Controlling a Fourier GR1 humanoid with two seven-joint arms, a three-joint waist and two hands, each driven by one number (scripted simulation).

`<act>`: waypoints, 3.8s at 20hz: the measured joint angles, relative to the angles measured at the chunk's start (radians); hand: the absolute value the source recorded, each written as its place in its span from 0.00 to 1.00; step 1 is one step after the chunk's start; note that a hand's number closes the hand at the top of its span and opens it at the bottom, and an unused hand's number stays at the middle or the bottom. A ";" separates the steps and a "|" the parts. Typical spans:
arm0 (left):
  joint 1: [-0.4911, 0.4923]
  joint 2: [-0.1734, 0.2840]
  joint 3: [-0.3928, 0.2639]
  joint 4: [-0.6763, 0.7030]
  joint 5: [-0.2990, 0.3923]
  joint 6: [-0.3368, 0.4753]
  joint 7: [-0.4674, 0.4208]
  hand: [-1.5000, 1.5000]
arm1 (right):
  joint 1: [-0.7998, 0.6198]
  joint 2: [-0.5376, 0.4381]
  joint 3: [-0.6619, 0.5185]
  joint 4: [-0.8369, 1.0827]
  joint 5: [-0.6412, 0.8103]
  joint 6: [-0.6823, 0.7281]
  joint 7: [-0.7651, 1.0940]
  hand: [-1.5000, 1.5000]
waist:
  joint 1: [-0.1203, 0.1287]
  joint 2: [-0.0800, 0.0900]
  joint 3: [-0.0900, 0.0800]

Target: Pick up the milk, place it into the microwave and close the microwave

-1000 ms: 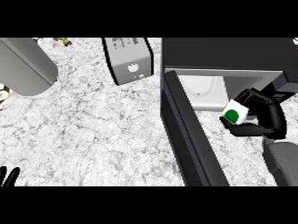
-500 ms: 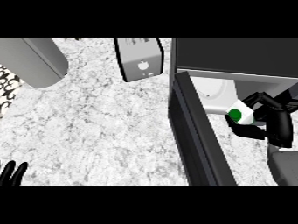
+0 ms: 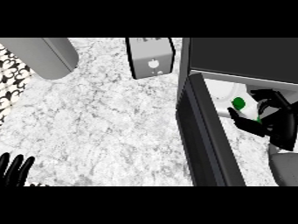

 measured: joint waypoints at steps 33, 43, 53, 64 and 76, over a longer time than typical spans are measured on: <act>-0.135 -0.037 -0.099 0.052 -0.142 0.061 0.067 0.00 | -0.565 0.066 0.082 0.584 0.063 0.308 0.109 0.00 | 0.028 0.049 0.013; -0.146 -0.076 -0.151 0.053 -0.200 0.101 0.082 0.00 | -0.677 0.098 0.014 0.791 0.022 0.405 -0.014 0.00 | -0.012 0.044 0.014; -0.167 -0.097 -0.202 0.071 -0.252 0.124 0.108 0.00 | -0.719 0.081 -0.076 0.948 -0.029 0.475 -0.160 0.00 | -0.061 0.022 0.006; -0.236 -0.092 -0.271 0.173 -0.274 0.083 0.125 0.00 | -0.677 0.069 -0.124 1.044 -0.061 0.685 -0.308 0.00 | -0.104 0.005 0.004; -0.413 -0.110 -0.335 0.363 -0.351 0.045 0.179 1.00 | -0.541 0.079 -0.101 0.964 -0.047 0.785 -0.396 0.00 | -0.133 -0.023 0.001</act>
